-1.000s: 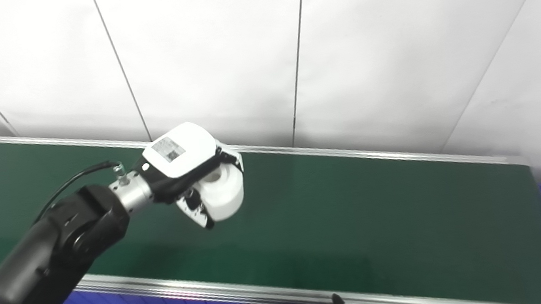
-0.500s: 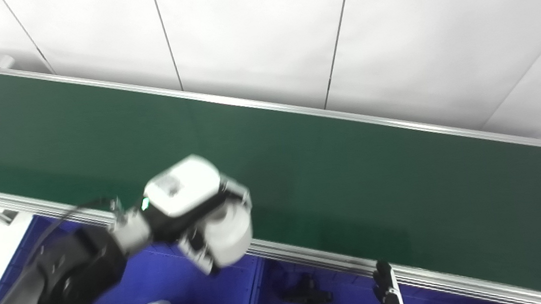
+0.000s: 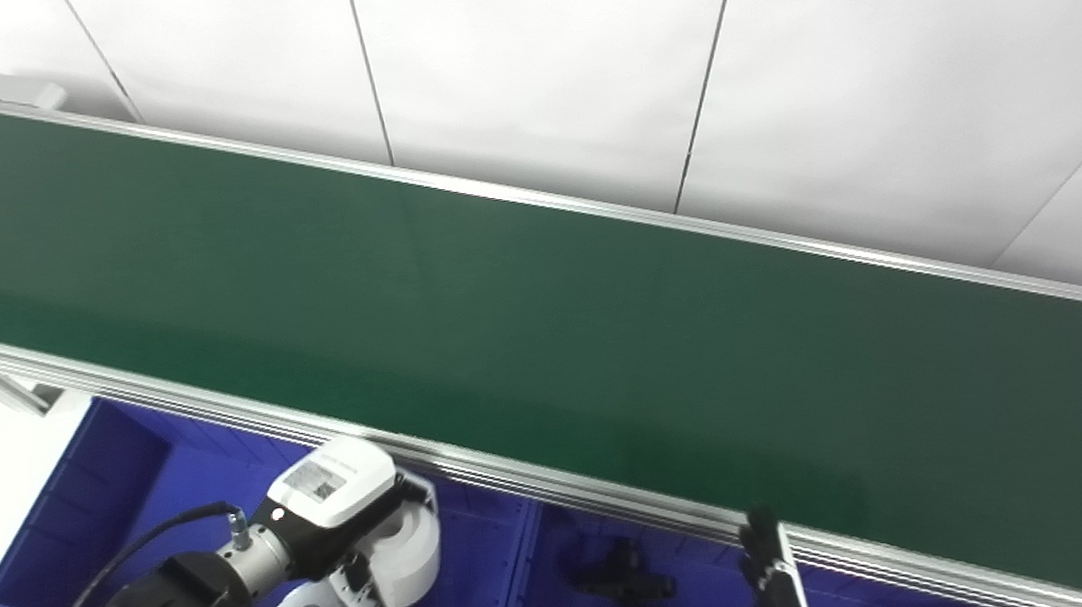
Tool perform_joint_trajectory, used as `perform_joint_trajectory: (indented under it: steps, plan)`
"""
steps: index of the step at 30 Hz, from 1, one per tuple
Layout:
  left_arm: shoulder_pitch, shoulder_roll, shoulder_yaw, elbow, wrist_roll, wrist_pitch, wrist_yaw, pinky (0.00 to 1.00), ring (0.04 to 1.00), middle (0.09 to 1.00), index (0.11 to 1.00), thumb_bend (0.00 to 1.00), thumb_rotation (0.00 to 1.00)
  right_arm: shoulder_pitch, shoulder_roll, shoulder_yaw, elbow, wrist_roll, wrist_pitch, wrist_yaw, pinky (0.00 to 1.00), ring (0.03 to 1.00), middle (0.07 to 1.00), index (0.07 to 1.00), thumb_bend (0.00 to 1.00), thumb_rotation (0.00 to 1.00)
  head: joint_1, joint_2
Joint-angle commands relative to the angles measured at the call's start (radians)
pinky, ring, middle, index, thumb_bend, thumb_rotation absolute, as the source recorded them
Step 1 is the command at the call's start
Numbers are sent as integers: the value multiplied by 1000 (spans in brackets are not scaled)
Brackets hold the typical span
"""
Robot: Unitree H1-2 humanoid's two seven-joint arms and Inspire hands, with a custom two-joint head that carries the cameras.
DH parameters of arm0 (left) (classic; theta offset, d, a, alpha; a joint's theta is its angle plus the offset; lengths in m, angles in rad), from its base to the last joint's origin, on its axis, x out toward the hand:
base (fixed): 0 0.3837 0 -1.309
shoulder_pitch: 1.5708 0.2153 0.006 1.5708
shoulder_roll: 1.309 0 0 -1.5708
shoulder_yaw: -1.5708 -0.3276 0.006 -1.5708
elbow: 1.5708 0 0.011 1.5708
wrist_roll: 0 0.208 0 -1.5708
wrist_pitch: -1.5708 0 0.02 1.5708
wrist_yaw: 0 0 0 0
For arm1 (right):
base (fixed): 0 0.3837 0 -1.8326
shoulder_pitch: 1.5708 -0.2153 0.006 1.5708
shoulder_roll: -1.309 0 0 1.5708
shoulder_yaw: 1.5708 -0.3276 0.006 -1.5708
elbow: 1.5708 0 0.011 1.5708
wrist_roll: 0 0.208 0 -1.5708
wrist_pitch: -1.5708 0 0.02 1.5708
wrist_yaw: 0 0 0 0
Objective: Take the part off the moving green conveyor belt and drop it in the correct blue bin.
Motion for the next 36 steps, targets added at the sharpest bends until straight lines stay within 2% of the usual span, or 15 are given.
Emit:
perform_joint_trajectory:
  steps: [1, 6, 8, 9, 10, 11, 12, 14, 22, 28, 30, 32, 33, 34, 36]
  plan:
    - [-32, 19, -14, 15, 31, 2, 33, 398, 448, 473, 498, 503, 0, -2, 10, 3, -42, 2, 9, 14, 1000, 1000, 1000, 1000, 833, 1000, -4, 2]
    - [-29, 25, -42, -18, 103, 37, 21, 433, 449, 502, 485, 503, 0, -1, 17, -2, -48, -5, 20, 15, 1000, 996, 1000, 1000, 829, 991, -13, 0]
    - [-24, 28, -46, -55, 125, 59, -17, 464, 523, 510, 483, 518, 0, -2, 21, -3, -45, -10, 20, 15, 1000, 995, 1000, 1000, 832, 991, -19, -2]
    - [-21, 30, -47, -71, 130, 67, -35, 520, 590, 593, 558, 716, 116, -3, 22, -4, -44, -12, 19, 15, 1000, 994, 1000, 1000, 828, 990, -19, -2]
    - [-16, 34, -47, -94, 130, 70, -52, 549, 621, 635, 596, 817, 176, -3, 23, -4, -42, -11, 17, 15, 1000, 993, 1000, 1000, 826, 989, -23, -2]
    - [-11, 38, -47, -115, 124, 70, -66, 599, 657, 666, 620, 906, 295, -4, 25, -3, -41, -10, 16, 16, 1000, 994, 1000, 1000, 824, 986, -25, -3]
    - [-7, 43, -47, -135, 117, 68, -81, 622, 671, 678, 630, 935, 351, -5, 26, -3, -39, -7, 15, 17, 1000, 995, 1000, 1000, 822, 983, -27, -4]
    - [3, 53, -44, -177, 98, 66, -124, 676, 706, 714, 659, 953, 496, -5, 28, -3, -38, -7, 16, 18, 1000, 997, 1000, 1000, 822, 979, -30, -5]
    - [57, 73, 11, -363, -8, 103, -288, 745, 749, 760, 731, 962, 595, -4, 29, -3, -44, -15, 17, 20, 1000, 992, 1000, 1000, 812, 981, -36, -3]
    - [149, 80, 86, -594, -152, 170, -426, 740, 753, 773, 754, 944, 639, -3, 24, -6, -49, -21, 21, 21, 1000, 993, 1000, 1000, 824, 989, -33, 4]
    - [170, 79, 111, -670, -237, 225, -484, 735, 756, 775, 766, 926, 641, -5, 23, -8, -47, -17, 22, 23, 1000, 993, 1000, 1000, 823, 987, -34, 4]
    - [175, 75, 152, -770, -422, 383, -579, 718, 779, 805, 798, 873, 681, -9, 21, -9, -45, -16, 24, 25, 1000, 989, 1000, 1000, 819, 989, -42, 4]
    - [173, 74, 166, -798, -485, 438, -608, 716, 781, 808, 801, 867, 684, -10, 21, -10, -44, -16, 25, 25, 1000, 989, 1000, 1000, 820, 989, -42, 4]
    - [167, 67, 210, -834, -654, 520, -623, 713, 784, 813, 806, 855, 689, -11, 22, -11, -43, -17, 27, 25, 1000, 988, 1000, 1000, 820, 990, -49, 4]
    - [167, 46, 296, -860, -996, 598, -596, 771, 821, 834, 834, 802, 773, -14, 24, -12, -42, -30, 29, 22, 1000, 984, 1000, 1000, 824, 989, -84, 11]
